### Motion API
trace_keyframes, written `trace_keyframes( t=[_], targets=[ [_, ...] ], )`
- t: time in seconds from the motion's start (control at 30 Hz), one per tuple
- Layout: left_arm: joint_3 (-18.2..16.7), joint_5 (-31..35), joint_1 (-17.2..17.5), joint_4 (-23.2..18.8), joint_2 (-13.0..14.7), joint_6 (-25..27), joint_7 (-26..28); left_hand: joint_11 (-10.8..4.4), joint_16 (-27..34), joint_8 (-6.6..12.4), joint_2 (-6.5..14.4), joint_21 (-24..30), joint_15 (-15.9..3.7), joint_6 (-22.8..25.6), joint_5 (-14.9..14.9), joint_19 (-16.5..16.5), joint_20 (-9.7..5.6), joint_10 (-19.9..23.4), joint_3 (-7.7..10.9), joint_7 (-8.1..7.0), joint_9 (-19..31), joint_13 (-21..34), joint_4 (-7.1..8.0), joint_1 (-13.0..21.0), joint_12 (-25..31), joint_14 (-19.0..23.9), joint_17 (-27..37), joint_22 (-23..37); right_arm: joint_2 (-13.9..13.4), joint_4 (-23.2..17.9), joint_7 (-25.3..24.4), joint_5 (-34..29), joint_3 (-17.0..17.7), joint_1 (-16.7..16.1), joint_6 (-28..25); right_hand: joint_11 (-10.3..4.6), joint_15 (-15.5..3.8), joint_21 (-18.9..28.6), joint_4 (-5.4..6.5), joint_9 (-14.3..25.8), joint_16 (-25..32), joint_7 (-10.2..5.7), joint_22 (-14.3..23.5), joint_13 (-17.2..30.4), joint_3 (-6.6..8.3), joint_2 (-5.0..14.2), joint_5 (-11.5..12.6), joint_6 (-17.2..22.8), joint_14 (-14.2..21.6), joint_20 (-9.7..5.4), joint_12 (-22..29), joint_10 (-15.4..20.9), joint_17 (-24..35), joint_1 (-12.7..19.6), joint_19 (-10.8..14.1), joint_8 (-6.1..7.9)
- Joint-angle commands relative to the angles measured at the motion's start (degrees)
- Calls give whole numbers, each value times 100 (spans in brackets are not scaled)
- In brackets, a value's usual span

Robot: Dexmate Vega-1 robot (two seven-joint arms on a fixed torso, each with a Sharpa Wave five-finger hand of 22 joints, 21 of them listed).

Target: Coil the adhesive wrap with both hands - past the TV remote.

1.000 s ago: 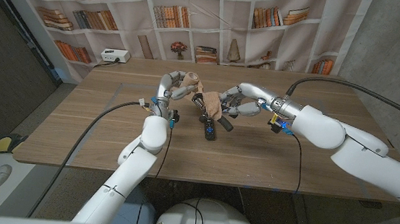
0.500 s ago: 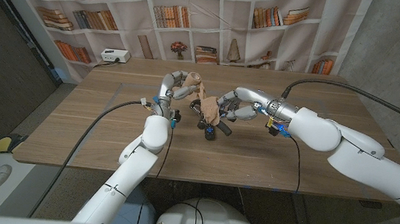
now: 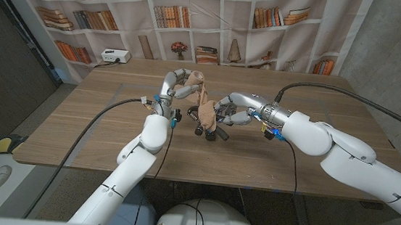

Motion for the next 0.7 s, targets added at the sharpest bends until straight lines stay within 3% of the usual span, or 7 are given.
trace_keyframes(
  t=[0.03,0.7],
  targets=[
    [4,-17,114,-175,150,-75,-170,5,31,79,1191,42,-309,67,30,-12,-7,35,-3,33,24,12,23,1128,-5,327,13,5,244,68,220,-473,-400,219,-285,-65,-831,2,-114,11,22,-26,-4,8,754,211,49,3,357,-625,31,76,14,147,-30,22],
    [-61,-281,169,-211,300,-497,-263,5,14,76,1195,55,-307,55,26,-35,-3,9,-9,23,28,36,28,1121,-18,318,26,3,545,159,519,-794,-709,432,-737,-60,-831,4,-119,9,21,-31,-4,6,753,208,50,8,365,-621,30,78,18,147,-35,24]
  ],
)
